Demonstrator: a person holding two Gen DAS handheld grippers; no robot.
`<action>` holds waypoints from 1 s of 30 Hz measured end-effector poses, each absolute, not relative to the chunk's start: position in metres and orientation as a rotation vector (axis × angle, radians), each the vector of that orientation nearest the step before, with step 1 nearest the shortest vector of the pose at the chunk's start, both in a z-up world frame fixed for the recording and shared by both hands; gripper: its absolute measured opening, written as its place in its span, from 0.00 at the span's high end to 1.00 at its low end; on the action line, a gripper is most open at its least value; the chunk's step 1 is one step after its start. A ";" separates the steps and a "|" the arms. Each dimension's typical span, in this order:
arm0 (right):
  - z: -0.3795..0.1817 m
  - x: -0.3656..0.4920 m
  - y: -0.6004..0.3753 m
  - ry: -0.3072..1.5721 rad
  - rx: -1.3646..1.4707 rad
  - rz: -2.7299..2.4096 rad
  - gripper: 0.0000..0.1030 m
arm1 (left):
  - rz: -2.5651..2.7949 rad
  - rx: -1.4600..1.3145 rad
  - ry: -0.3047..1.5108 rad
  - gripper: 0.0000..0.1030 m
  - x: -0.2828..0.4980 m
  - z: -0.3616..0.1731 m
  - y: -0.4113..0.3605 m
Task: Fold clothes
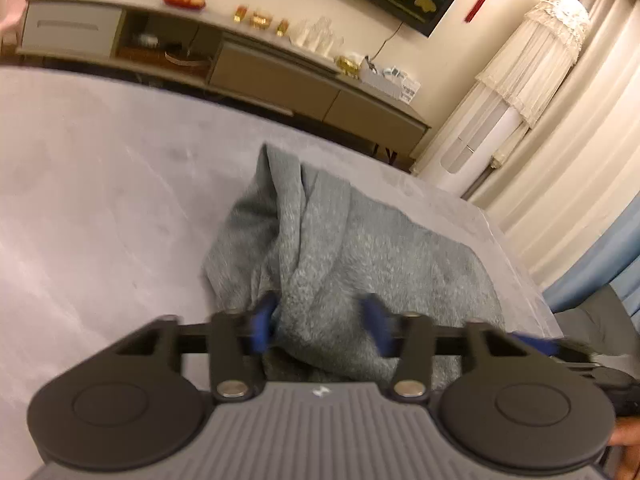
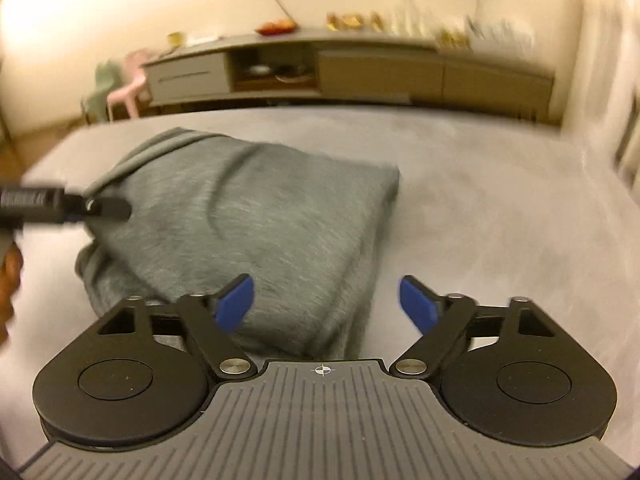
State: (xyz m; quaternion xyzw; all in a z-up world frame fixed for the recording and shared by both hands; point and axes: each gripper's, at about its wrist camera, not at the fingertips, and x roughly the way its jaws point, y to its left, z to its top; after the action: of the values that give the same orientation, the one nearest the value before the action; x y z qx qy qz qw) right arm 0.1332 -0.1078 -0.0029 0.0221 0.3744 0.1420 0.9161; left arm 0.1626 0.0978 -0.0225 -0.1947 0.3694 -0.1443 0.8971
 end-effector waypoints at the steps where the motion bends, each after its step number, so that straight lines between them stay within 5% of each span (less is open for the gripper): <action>1: -0.009 0.142 -0.115 0.799 0.131 0.353 0.64 | -0.299 -0.412 0.773 0.76 0.164 -0.024 0.097; 2: -0.014 0.146 -0.119 0.822 0.222 0.413 0.78 | -0.299 -0.421 0.780 0.80 0.165 -0.025 0.097; 4: -0.008 0.145 -0.123 0.779 0.289 0.453 0.89 | -0.320 -0.469 0.744 0.83 0.161 -0.009 0.103; 11: 0.049 0.093 -0.141 0.635 0.258 0.535 0.91 | -0.432 -0.515 0.731 0.83 0.125 0.023 0.119; 18: -0.018 0.087 -0.121 0.867 0.088 0.486 0.91 | -0.271 -0.416 0.918 0.78 0.124 -0.040 0.098; 20: -0.009 0.080 -0.120 0.847 0.051 0.480 0.86 | -0.262 -0.342 0.846 0.74 0.115 -0.017 0.096; 22: 0.012 0.072 -0.131 0.775 0.035 0.446 0.67 | -0.252 -0.264 0.747 0.65 0.101 0.010 0.094; 24: 0.028 0.075 -0.143 0.715 0.061 0.422 0.61 | -0.251 -0.209 0.665 0.41 0.097 0.032 0.092; 27: 0.040 0.104 -0.146 0.677 0.085 0.385 0.47 | -0.272 -0.185 0.675 0.40 0.137 0.043 0.085; 30: 0.023 0.146 -0.141 0.738 0.104 0.343 0.47 | -0.240 -0.109 0.747 0.41 0.194 0.027 0.062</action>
State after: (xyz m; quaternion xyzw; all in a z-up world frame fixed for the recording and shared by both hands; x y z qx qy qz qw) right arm 0.1455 -0.1409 0.0232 0.0508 0.3585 0.1667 0.9171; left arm 0.1939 0.0618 0.0272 -0.0532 0.3639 -0.1167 0.9226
